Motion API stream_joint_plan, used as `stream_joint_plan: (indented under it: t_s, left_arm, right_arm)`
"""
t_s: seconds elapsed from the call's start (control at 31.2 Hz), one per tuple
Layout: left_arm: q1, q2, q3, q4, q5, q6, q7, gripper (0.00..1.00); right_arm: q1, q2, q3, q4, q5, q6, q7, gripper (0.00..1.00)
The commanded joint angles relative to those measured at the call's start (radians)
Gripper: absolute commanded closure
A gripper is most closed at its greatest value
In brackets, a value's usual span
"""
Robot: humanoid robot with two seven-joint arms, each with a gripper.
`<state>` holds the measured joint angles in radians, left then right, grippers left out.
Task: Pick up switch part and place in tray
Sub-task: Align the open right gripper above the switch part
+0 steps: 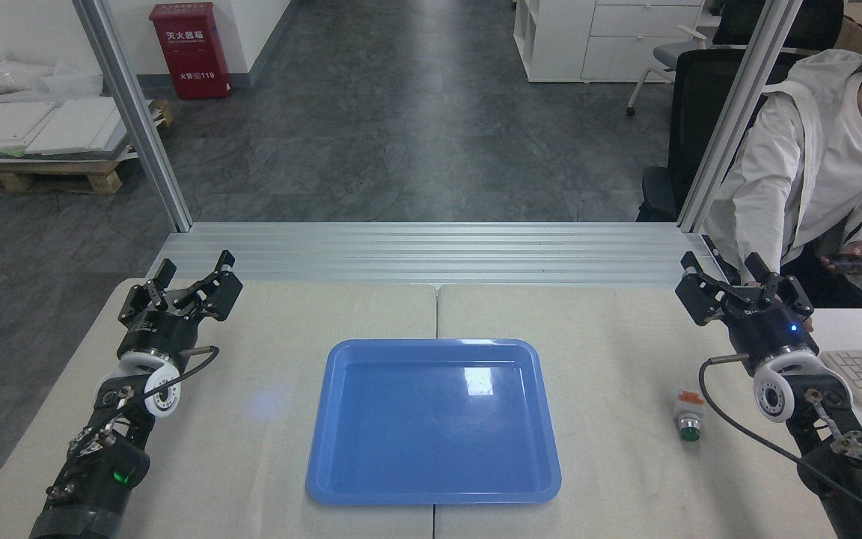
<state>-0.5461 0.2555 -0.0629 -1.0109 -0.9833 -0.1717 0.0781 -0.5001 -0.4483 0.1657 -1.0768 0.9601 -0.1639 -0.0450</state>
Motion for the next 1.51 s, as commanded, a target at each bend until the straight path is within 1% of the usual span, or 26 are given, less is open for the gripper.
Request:
stream_joint_plan:
  t_s: [0.0, 0.13, 0.26, 0.38, 0.58, 0.64, 0.8, 0.9, 1.09, 1.47]
  left_arm:
    - [0.000, -0.001, 0.000, 0.000, 0.000, 0.000, 0.000, 0.00]
    - [0.000, -0.001, 0.000, 0.000, 0.000, 0.000, 0.000, 0.00]
    - [0.000, 0.001, 0.000, 0.000, 0.000, 0.000, 0.000, 0.00]
    - [0.000, 0.001, 0.000, 0.000, 0.000, 0.000, 0.000, 0.00]
    - [0.000, -0.001, 0.000, 0.000, 0.000, 0.000, 0.000, 0.00]
    - [0.000, 0.001, 0.000, 0.000, 0.000, 0.000, 0.000, 0.00]
    - [0.000, 0.001, 0.000, 0.000, 0.000, 0.000, 0.000, 0.00]
    - [0.000, 0.001, 0.000, 0.000, 0.000, 0.000, 0.000, 0.00]
    - [0.000, 0.001, 0.000, 0.000, 0.000, 0.000, 0.000, 0.00]
    - [0.000, 0.001, 0.000, 0.000, 0.000, 0.000, 0.000, 0.00]
  right_arm:
    - [0.000, 0.003, 0.000, -0.002, 0.000, -0.005, 0.002, 0.02]
    - [0.002, -0.003, 0.002, -0.011, 0.000, -0.005, 0.004, 0.02]
    - [-0.003, -0.009, 0.000, 0.001, 0.000, -0.002, 0.008, 0.02]
    - [-0.003, 0.008, 0.002, -0.003, -0.001, 0.000, 0.008, 0.02]
    - [-0.002, -0.006, 0.000, -0.006, 0.000, 0.000, 0.008, 0.02]
    - [-0.002, -0.001, 0.000, -0.005, 0.000, 0.000, 0.008, 0.02]
    - [0.032, 0.002, 0.002, -0.012, -0.001, -0.002, 0.008, 0.02]
    - [0.034, -0.006, 0.000, -0.011, -0.001, -0.002, 0.008, 0.02]
    - [0.034, -0.021, -0.002, -0.011, -0.001, 0.000, 0.008, 0.02]
    - [0.018, -0.021, -0.002, -0.011, -0.003, 0.000, 0.010, 0.02]
